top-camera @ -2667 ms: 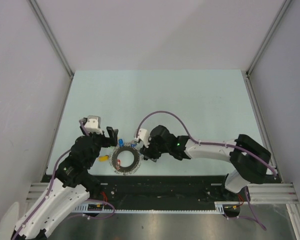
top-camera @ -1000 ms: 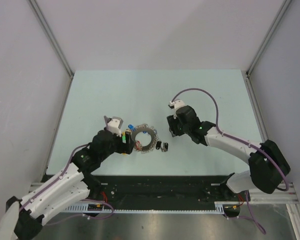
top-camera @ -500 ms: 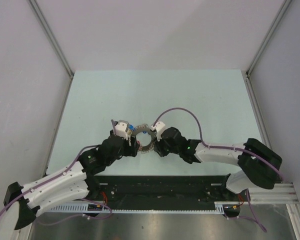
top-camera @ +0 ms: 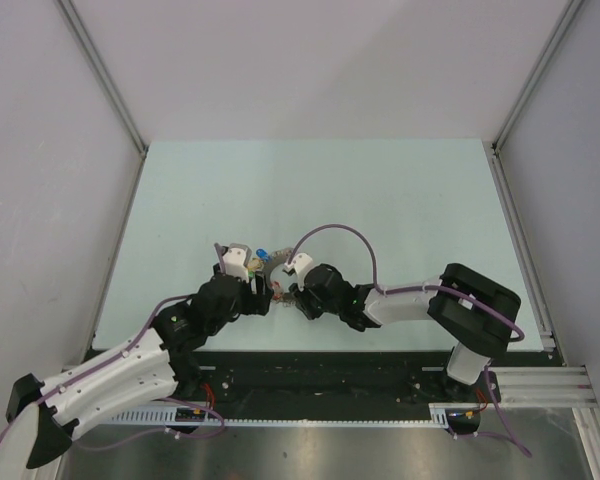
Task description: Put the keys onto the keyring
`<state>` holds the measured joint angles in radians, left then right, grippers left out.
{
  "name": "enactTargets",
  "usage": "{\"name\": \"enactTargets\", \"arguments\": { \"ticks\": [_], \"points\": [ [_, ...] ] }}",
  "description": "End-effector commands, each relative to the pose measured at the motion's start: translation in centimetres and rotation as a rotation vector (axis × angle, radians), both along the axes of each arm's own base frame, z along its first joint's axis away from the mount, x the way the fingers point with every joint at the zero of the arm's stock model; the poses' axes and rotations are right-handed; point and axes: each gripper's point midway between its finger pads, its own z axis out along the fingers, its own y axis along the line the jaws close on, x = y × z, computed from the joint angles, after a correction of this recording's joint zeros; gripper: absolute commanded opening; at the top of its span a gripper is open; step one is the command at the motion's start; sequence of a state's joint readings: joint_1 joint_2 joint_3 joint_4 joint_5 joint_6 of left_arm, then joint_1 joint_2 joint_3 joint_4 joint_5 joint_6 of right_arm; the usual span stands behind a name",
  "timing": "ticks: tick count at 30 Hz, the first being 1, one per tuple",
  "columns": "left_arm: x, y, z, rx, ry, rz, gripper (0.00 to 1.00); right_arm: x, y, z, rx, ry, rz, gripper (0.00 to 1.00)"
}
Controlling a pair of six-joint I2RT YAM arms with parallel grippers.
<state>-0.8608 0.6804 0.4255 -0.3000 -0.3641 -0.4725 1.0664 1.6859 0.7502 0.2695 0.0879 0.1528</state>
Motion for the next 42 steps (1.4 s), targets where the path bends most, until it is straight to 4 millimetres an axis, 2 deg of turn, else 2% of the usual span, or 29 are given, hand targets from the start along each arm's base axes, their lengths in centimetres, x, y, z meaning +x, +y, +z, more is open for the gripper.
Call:
{"name": "enactTargets", "arguments": {
  "ticks": [1, 9, 15, 18, 23, 29, 30, 31, 34, 42],
  "points": [
    [0.6, -0.2, 1.0, -0.047, -0.022, 0.03, 0.76, 1.9, 1.5, 1.3, 0.035, -0.08, -0.039, 0.3],
    [0.5, 0.1, 1.4, -0.058, -0.039, 0.037, 0.76, 3.7, -0.3, 1.6, -0.011, -0.135, -0.177, 0.27],
    [0.6, 0.2, 1.9, -0.065, -0.052, 0.039, 0.77, 5.1, -1.2, 3.6, 0.047, -0.138, -0.295, 0.31],
    [0.6, 0.3, 2.2, -0.069, -0.059, 0.043, 0.77, 5.2, -1.3, 4.7, 0.107, -0.093, -0.332, 0.34],
    [0.8, 0.4, 3.2, -0.079, -0.087, 0.047, 0.77, 3.9, -0.4, 6.0, 0.215, 0.006, -0.348, 0.37],
    [0.7, 0.4, 3.5, -0.083, -0.091, 0.037, 0.79, 3.4, -0.3, 5.4, 0.35, 0.153, -0.457, 0.37],
    [0.7, 0.4, 3.5, -0.083, -0.091, 0.037, 0.78, 2.9, -0.6, 4.6, 0.374, 0.203, -0.484, 0.36],
    [0.7, 0.4, 3.7, -0.091, -0.098, 0.037, 0.78, 3.1, -0.4, 4.9, 0.408, 0.213, -0.495, 0.36],
    [0.6, 0.4, 3.6, -0.095, -0.099, 0.037, 0.79, 2.6, -0.6, 3.9, 0.459, 0.276, -0.53, 0.36],
    [0.6, 0.4, 3.6, -0.098, -0.101, 0.032, 0.79, 2.9, -0.2, 2.4, 0.542, 0.344, -0.558, 0.33]
  ]
}}
